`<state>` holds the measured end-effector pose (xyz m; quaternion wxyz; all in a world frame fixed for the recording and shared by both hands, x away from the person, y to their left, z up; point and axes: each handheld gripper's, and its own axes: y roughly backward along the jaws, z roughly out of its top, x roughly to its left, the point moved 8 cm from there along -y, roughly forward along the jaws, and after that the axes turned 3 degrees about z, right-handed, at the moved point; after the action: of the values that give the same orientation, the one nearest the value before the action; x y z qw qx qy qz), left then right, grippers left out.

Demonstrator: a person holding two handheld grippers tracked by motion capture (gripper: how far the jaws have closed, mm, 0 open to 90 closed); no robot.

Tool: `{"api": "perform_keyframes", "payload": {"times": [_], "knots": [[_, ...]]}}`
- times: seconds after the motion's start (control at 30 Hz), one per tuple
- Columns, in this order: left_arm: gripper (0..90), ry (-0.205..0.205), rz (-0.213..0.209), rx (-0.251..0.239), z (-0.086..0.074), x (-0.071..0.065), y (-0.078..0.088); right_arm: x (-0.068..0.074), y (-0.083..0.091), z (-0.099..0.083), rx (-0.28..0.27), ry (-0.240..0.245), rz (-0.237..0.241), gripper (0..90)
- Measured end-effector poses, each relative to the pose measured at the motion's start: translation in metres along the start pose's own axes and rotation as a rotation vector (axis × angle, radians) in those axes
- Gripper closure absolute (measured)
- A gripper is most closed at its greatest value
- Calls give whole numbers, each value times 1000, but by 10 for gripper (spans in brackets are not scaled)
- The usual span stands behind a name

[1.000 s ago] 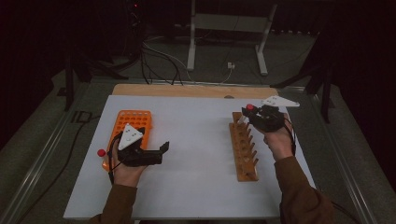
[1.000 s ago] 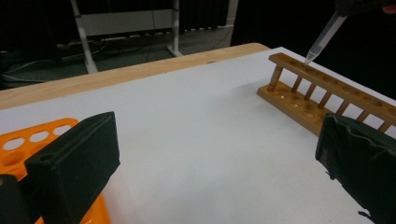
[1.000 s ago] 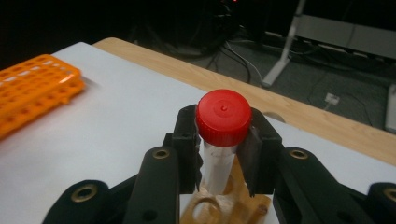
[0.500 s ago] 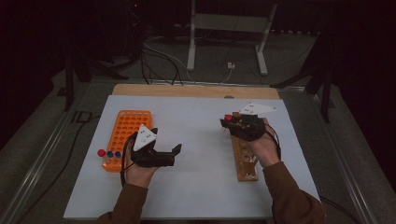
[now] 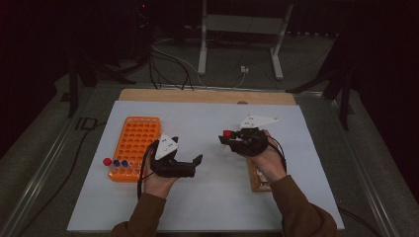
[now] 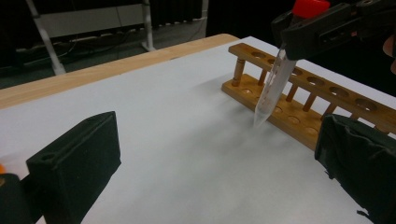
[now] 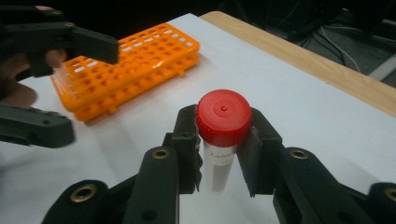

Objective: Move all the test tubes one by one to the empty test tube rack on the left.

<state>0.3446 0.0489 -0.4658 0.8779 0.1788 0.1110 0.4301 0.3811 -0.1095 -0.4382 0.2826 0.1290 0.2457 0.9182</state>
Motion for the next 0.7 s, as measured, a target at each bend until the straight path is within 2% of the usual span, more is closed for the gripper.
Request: {"api": "perform_keyframes", "payload": {"times": [0.3, 0.53, 0.67, 0.7], "knots": [[38, -13, -36, 1, -1, -11, -13, 18, -10, 0, 15, 12, 60, 702], [86, -54, -61, 10, -2, -24, -23, 29, -16, 0, 20, 16, 94, 701], [212, -63, -75, 5, -2, -27, -26, 34, -18, 0, 22, 16, 118, 700], [274, -69, -82, 2, -3, -28, -26, 35, -18, 1, 23, 17, 123, 700]]}}
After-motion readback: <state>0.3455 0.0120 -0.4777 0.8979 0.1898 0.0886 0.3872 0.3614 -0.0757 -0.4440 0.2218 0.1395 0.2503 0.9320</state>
